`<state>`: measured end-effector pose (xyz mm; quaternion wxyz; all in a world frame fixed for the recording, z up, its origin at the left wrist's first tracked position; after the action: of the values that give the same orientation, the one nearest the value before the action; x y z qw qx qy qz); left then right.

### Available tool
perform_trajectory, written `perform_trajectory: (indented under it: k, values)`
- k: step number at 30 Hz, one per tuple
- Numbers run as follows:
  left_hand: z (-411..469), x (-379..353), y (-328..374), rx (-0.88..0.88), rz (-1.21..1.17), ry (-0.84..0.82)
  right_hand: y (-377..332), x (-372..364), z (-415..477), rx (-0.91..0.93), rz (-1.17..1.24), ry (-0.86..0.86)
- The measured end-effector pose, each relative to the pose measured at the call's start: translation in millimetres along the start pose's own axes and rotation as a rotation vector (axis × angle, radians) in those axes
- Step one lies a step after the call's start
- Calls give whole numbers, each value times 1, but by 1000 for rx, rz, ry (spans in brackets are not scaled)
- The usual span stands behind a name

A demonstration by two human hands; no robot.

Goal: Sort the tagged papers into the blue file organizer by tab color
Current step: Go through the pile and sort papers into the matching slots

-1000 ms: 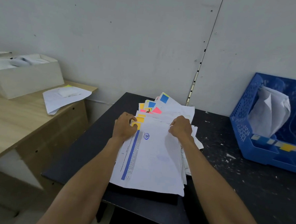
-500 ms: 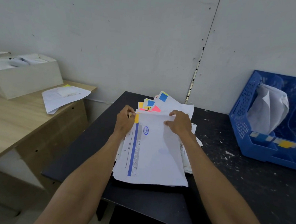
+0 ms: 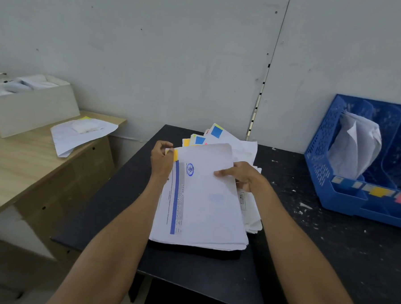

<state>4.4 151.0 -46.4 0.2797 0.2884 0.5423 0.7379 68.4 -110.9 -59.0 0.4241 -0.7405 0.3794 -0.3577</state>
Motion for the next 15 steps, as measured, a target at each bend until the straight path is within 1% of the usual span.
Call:
perform_trajectory:
  k: [2,4,7,9,11,15]
  values:
    - [-1,-5,6,-8,31,11,6,6,0,-17,62,30]
    - [-1,-15,16,-34,64,9,6,16,1,-2,101,101]
    - [-4,-46,38,-108,118,0,-8,50,-8,119,144,239]
    - [-11,-84,53,-155,121,-69,-20,84,-20,201,170,337]
    - [-23,-129,70,-192,93,-184,-30,119,-33,260,189,426]
    - [-50,-205,101,-257,66,-336,-42,173,-59,337,207,551]
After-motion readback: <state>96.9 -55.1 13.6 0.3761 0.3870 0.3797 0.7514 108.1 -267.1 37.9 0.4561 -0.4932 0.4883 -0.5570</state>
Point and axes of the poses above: each hand's wrist, its own z-axis towards the middle knuckle, its own x-axis out of the back of the hand, y = z × x, the point moved 9 cm from there along z, towards the middle knuckle, and after that the axes turned 1 degree about -y, right-handed, at the moved point
